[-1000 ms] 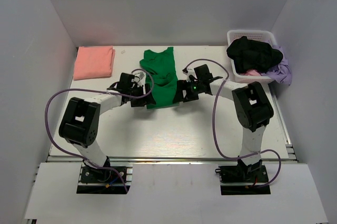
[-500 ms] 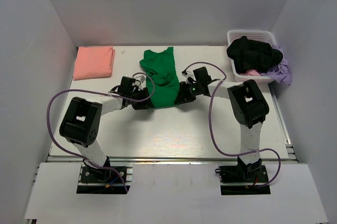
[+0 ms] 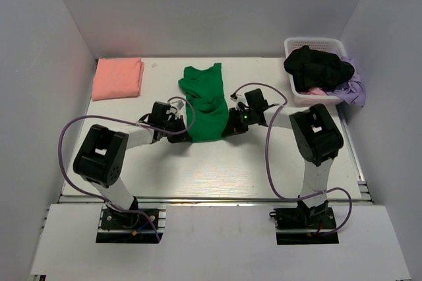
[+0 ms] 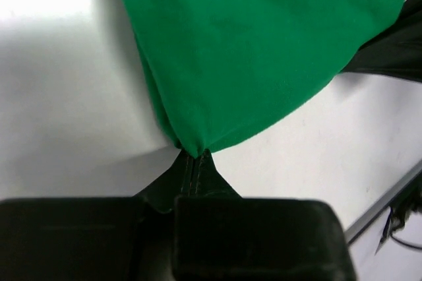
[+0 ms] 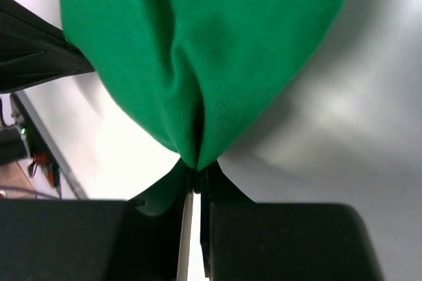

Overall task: Fold and stack the t-shirts
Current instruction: Grab one side of the 2/3 rectangular tshirt with both arms, then fold the long partially folded tshirt into a neat square

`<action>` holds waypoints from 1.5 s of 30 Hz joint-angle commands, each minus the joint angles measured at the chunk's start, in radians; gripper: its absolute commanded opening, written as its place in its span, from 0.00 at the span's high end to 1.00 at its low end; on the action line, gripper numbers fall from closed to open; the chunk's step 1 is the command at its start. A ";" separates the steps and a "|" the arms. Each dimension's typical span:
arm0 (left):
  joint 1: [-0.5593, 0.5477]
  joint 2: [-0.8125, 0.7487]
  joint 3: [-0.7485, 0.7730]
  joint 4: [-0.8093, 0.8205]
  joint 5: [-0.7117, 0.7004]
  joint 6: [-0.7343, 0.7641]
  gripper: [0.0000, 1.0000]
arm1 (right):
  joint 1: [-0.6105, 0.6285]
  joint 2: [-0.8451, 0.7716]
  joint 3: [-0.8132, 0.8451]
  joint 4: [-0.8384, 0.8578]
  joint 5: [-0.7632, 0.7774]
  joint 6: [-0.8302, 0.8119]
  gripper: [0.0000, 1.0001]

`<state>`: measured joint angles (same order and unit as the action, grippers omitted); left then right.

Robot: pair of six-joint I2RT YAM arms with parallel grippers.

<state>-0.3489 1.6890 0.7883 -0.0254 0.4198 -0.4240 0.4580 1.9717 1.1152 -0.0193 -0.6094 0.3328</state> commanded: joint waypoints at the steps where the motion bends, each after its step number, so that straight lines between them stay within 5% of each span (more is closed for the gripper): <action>1: -0.024 -0.138 -0.064 0.019 0.047 -0.007 1.00 | 0.013 -0.120 -0.054 -0.047 -0.009 -0.009 1.00; 10: -0.070 -0.423 -0.138 -0.212 0.200 -0.036 1.00 | 0.050 -0.347 -0.149 -0.289 -0.047 -0.028 1.00; 14: -0.070 -0.511 -0.037 -0.417 0.233 0.019 1.00 | 0.061 -0.466 -0.132 -0.524 -0.032 -0.023 1.00; 17: -0.070 -0.520 0.021 -0.484 0.362 0.028 1.00 | 0.061 -0.510 -0.080 -0.638 -0.100 -0.034 1.00; 24: -0.070 -0.511 0.176 -0.620 0.418 0.062 1.00 | 0.053 -0.519 0.032 -0.829 -0.253 -0.138 1.00; 34: -0.045 -0.381 0.304 -0.555 0.353 0.073 1.00 | -0.007 -0.392 0.205 -0.832 -0.283 -0.147 1.00; 45: -0.016 -0.230 0.454 -0.479 0.033 -0.019 1.00 | -0.091 -0.228 0.345 -0.690 -0.371 -0.071 1.00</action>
<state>-0.3843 1.4258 1.1732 -0.5491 0.5823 -0.4126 0.3862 1.7187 1.4143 -0.7826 -0.9138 0.2302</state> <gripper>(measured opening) 0.019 0.086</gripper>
